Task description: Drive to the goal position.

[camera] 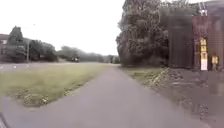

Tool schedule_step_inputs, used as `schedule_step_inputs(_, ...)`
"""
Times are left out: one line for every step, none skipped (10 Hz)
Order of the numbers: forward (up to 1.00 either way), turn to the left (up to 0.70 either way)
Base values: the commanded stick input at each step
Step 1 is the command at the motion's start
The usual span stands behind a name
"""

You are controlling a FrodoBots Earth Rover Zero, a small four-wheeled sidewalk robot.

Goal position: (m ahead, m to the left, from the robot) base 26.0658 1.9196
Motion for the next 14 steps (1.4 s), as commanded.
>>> schedule_step_inputs(1.00, 0.00)
schedule_step_inputs(1.00, 0.00)
schedule_step_inputs(1.00, 0.00)
schedule_step_inputs(1.00, 0.00)
schedule_step_inputs(1.00, 0.00)
schedule_step_inputs(1.00, 0.00)
schedule_step_inputs(1.00, 0.00)
schedule_step_inputs(1.00, 0.00)
schedule_step_inputs(1.00, 0.00)
schedule_step_inputs(1.00, 0.00)
schedule_step_inputs(1.00, 0.00)
schedule_step_inputs(1.00, 0.00)
schedule_step_inputs(1.00, 0.00)
schedule_step_inputs(1.00, 0.16)
